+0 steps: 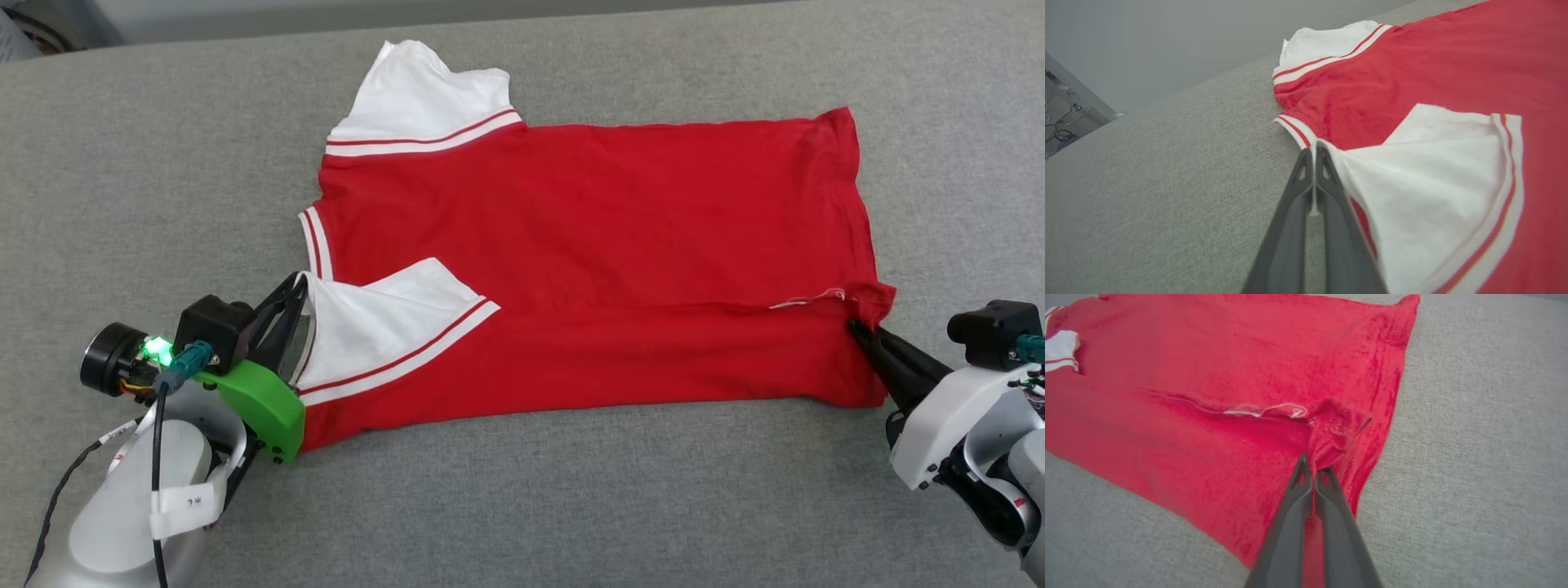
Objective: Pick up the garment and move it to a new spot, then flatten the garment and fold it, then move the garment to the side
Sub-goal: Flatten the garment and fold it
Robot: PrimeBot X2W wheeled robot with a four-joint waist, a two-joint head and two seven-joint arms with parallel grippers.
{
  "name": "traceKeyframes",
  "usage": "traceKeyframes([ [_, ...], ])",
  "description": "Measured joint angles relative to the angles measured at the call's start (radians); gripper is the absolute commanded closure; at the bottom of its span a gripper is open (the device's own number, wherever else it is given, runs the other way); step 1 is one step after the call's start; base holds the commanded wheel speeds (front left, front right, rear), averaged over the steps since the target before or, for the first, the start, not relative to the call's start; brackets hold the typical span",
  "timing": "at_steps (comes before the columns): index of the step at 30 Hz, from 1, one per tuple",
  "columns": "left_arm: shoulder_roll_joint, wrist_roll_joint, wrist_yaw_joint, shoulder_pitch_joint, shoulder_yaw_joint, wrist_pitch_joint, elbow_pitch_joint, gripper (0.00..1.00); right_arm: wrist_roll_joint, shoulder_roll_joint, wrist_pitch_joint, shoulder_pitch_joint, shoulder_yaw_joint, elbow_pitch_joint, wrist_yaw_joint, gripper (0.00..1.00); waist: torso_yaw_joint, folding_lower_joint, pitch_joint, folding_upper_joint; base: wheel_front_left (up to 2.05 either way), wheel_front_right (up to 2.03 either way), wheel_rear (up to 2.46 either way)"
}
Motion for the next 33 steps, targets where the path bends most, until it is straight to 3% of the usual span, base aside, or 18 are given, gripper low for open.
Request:
traceKeyframes([
  [9,-0.042,-0.006,-0.017,-0.074,-0.049,-0.045,0.207,1.00,0.011,0.022,0.015,-0.048,0.062,0.065,0.000,1.00,-0.020,0.0000,0.057,0.0000,0.00,0.00,0.00],
  [10,-0.046,-0.007,-0.018,-0.078,-0.052,-0.049,0.220,1.00,0.014,0.022,0.009,-0.049,0.063,0.070,0.000,0.75,-0.019,0.0000,0.054,0.0000,0.00,0.00,0.00],
  [11,-0.051,-0.008,-0.019,-0.083,-0.053,-0.052,0.231,0.94,0.018,0.022,0.004,-0.049,0.063,0.074,0.000,0.18,-0.017,0.0000,0.050,0.0000,0.00,0.00,0.00],
  [12,-0.054,-0.008,-0.019,-0.086,-0.053,-0.052,0.236,0.52,0.019,0.022,-0.002,-0.049,0.062,0.078,0.000,0.00,-0.015,0.0000,0.046,0.0000,0.00,0.00,0.00],
  [13,-0.058,-0.007,-0.018,-0.091,-0.052,-0.052,0.241,0.00,0.020,0.023,-0.017,-0.047,0.053,0.082,0.000,0.00,-0.012,0.0000,0.040,0.0000,0.00,0.00,0.00],
  [19,-0.051,0.011,-0.016,-0.092,-0.021,-0.051,0.194,0.00,0.024,-0.007,-0.081,-0.003,-0.019,0.036,0.000,0.00,0.011,0.0000,-0.001,0.0000,0.00,0.00,0.00],
  [26,0.014,0.024,-0.017,-0.092,-0.020,-0.022,0.080,0.00,-0.018,-0.028,-0.087,0.096,-0.141,-0.055,0.000,0.00,0.036,0.0000,-0.065,0.0000,0.00,0.00,0.00],
  [29,0.036,-0.008,-0.019,-0.099,-0.033,0.055,0.027,0.00,-0.050,-0.027,-0.059,0.126,-0.180,-0.095,0.000,0.00,0.046,0.0000,-0.087,0.0000,0.00,0.00,0.00],
  [33,0.069,-0.138,-0.026,-0.135,-0.101,0.273,-0.054,0.00,-0.084,-0.013,-0.016,0.159,-0.229,-0.138,0.000,0.00,0.060,0.0000,-0.106,0.0000,0.00,0.00,0.00],
])
